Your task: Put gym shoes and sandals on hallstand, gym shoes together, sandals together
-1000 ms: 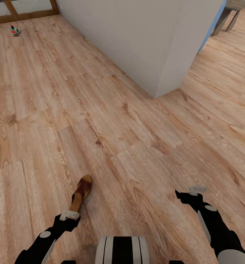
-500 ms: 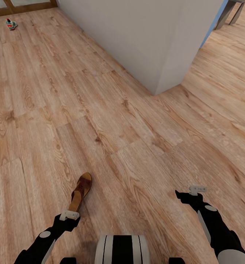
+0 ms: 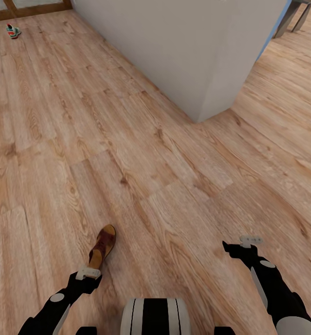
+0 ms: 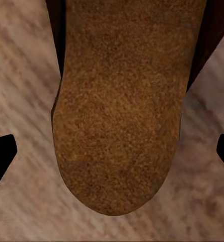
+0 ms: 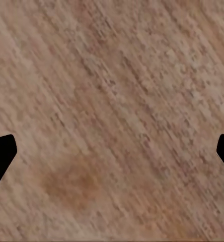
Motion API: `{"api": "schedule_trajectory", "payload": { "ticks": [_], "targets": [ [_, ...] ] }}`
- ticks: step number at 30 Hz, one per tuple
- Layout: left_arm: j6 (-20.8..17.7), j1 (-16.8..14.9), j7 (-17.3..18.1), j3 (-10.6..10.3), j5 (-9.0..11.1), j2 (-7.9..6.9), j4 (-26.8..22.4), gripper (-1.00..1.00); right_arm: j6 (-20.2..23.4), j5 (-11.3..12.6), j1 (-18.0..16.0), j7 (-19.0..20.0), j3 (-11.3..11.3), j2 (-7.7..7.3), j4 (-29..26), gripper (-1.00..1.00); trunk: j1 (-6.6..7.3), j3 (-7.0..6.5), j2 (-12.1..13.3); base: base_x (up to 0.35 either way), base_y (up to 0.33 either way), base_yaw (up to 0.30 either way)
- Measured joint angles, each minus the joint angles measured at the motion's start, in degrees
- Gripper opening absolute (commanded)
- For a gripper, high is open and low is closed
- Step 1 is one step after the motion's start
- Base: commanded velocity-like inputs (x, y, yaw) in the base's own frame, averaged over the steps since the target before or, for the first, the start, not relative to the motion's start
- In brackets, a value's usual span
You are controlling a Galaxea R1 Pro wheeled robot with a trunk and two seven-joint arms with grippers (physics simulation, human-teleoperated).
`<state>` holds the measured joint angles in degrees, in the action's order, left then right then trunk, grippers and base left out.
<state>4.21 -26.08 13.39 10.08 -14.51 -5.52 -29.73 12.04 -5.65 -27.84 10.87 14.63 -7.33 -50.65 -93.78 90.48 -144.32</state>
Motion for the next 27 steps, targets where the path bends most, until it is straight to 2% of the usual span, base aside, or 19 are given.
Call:
{"api": "schedule_trajectory", "payload": {
  "ticks": [27],
  "targets": [
    [0.0, 0.0, 0.0, -0.07, 0.0, 0.01, 0.04, 1.0, 0.0, 0.0, 0.0, 0.0, -0.15, 0.0, -2.06, 1.0, -0.02, 0.0, 0.0, 0.022, 0.0, 0.0]
  ]
}}
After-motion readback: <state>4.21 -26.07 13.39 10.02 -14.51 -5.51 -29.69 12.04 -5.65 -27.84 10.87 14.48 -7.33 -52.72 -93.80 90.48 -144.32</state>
